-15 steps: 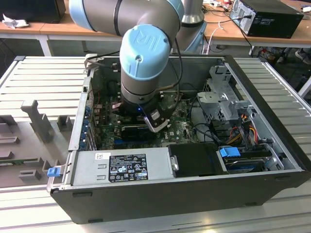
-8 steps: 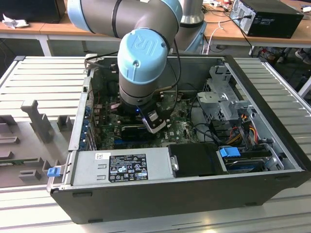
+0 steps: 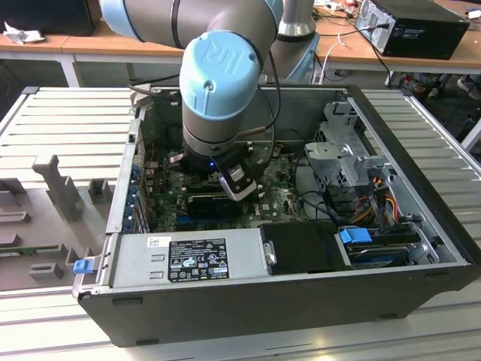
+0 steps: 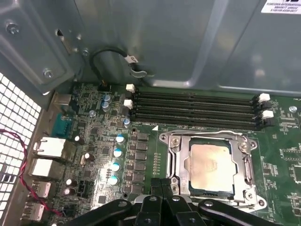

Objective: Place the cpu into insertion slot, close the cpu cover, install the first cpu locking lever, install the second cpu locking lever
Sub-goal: 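Install the second cpu locking lever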

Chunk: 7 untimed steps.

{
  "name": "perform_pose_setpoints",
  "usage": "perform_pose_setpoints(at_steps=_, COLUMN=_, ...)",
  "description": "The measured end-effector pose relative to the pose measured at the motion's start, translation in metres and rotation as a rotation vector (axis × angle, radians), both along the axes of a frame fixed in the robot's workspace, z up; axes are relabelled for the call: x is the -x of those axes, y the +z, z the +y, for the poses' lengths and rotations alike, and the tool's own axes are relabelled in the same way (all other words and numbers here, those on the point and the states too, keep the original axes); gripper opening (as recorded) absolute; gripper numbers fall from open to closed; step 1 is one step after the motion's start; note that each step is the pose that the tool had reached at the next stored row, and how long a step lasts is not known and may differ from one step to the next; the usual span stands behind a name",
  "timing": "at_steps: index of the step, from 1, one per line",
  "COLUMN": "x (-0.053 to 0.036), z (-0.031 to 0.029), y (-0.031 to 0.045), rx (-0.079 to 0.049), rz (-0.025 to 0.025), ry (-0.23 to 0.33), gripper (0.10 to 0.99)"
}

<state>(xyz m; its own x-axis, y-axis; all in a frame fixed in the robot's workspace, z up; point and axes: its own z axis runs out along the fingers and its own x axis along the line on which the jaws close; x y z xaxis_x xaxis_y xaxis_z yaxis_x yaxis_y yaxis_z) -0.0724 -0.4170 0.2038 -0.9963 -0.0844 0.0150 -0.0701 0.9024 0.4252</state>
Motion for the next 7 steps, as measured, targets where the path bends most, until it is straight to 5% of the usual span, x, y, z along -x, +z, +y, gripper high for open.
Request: perform_pose_setpoints(at_steps=7, x=0.0004, z=0.0000, y=0.0076, rx=0.000, rz=-0.0001, ry=0.000, gripper=0.106)
